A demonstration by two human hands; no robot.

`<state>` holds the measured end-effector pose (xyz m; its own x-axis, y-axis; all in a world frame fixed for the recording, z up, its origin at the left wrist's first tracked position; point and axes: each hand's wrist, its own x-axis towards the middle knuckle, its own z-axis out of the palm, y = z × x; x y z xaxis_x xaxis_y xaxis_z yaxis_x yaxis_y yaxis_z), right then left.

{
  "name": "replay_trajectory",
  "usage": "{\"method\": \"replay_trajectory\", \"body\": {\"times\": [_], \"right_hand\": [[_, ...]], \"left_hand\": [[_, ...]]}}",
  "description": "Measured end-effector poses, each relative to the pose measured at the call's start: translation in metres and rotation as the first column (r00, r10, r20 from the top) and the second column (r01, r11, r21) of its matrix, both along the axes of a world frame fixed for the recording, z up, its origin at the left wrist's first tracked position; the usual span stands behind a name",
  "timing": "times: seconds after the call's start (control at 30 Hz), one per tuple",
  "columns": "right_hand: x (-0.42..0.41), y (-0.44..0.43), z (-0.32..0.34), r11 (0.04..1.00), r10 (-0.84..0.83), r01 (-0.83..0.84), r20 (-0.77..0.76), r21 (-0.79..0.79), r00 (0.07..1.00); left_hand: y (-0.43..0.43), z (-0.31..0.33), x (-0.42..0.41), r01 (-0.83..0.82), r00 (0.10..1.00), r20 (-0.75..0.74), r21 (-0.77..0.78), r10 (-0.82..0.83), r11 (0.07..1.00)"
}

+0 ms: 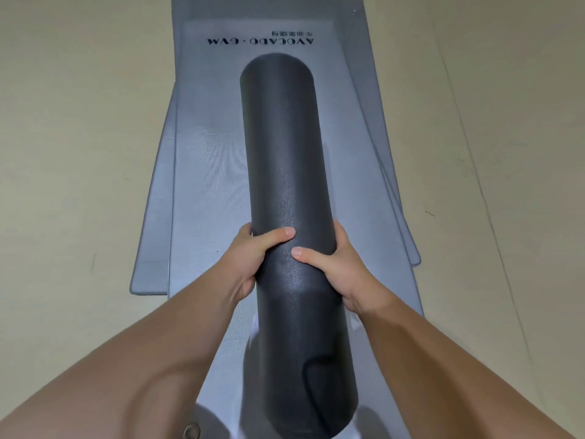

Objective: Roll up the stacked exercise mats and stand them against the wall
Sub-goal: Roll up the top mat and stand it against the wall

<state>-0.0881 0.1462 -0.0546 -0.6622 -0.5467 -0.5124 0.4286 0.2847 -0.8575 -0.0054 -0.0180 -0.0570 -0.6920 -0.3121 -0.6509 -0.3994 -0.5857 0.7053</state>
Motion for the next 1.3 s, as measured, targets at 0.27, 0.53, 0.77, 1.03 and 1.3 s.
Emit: {"method": "replay_trajectory", "body": {"times": [0.27,0.53,0.77,1.03,1.3], "right_hand": [[0.004,-0.008,0.255,0.996,-0.018,0.012,-0.066,-0.083,0.998],[0.068,-0.042,0.557,0.991,-0.074,0.065,-0.071,-0.115,0.995],[0.136,-0.078,0.706,0.974,-0.154,0.134,-0.103,-0.181,0.983],[0.148,-0.097,0.744,0.954,-0.138,0.09,-0.151,-0.286,0.979],[0.152,-0.137,0.754,0.956,-0.078,0.022,-0.183,-0.292,0.98]], "left_hand": [[-0.014,0.252,0.001,0.0,0.997,-0.076,-0.003,0.0,1.0],[-0.054,0.553,0.057,0.079,0.991,-0.104,-0.018,-0.081,0.997],[-0.098,0.713,0.109,0.178,0.969,-0.16,-0.08,-0.189,0.981],[-0.107,0.766,0.129,0.086,0.966,-0.228,-0.169,-0.124,0.982],[-0.146,0.769,0.147,0.06,0.962,-0.255,-0.15,-0.097,0.987]]}}
